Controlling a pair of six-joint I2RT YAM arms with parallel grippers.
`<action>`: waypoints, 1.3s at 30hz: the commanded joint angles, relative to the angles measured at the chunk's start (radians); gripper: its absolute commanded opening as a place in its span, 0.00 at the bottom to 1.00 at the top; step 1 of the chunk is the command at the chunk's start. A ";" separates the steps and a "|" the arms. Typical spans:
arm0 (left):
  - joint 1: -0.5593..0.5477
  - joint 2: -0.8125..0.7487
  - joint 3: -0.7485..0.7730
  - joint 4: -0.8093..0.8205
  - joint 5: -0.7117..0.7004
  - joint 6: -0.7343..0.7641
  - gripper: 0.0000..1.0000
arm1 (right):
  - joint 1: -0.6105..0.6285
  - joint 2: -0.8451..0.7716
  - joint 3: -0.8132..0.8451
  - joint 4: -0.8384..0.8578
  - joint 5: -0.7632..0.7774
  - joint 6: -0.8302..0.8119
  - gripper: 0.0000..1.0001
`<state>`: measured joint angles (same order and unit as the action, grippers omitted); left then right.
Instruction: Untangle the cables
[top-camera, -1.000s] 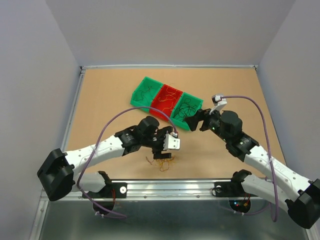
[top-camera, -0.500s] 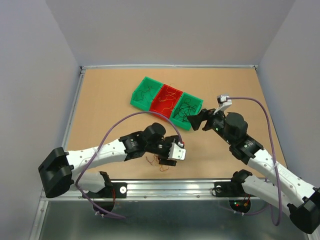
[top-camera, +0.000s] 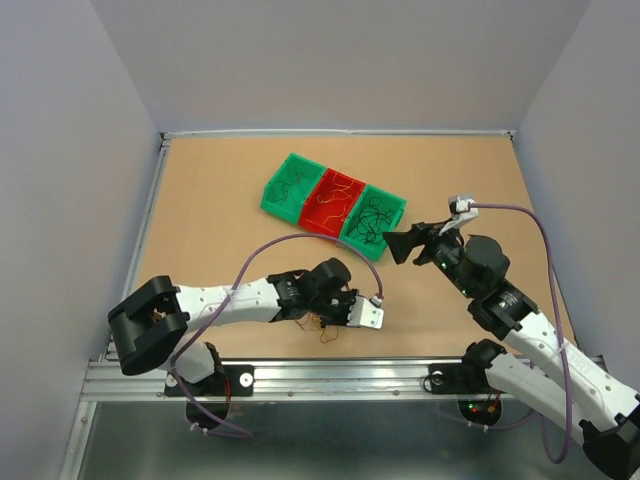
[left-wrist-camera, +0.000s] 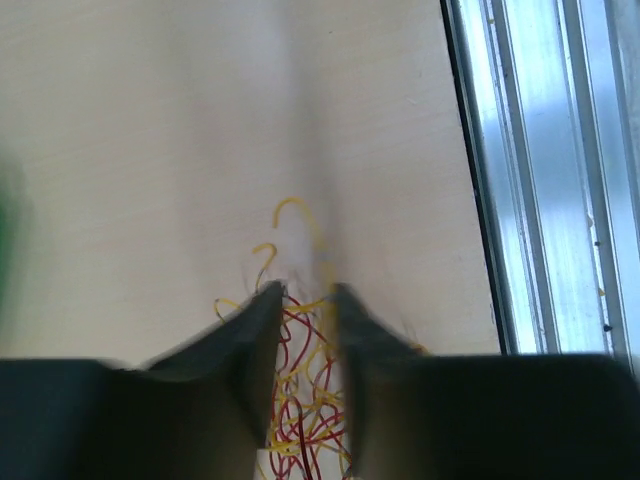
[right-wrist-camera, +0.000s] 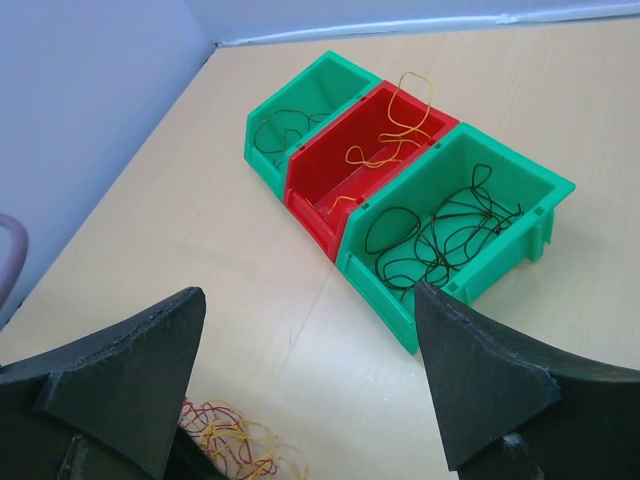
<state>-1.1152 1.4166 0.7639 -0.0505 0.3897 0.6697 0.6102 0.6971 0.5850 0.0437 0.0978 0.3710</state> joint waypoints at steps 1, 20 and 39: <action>-0.001 0.001 0.054 0.006 -0.015 0.002 0.11 | 0.005 -0.025 -0.024 0.018 0.017 -0.024 0.90; 0.057 -0.383 0.172 0.115 -0.035 -0.209 0.00 | 0.006 -0.131 -0.218 0.363 -0.509 -0.262 1.00; 0.058 -0.278 0.541 -0.057 -0.075 -0.248 0.00 | 0.005 0.162 -0.192 0.631 -0.702 -0.284 0.18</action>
<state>-1.0592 1.1782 1.2148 -0.1200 0.3878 0.4347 0.6102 0.8413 0.3470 0.5880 -0.6281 0.0860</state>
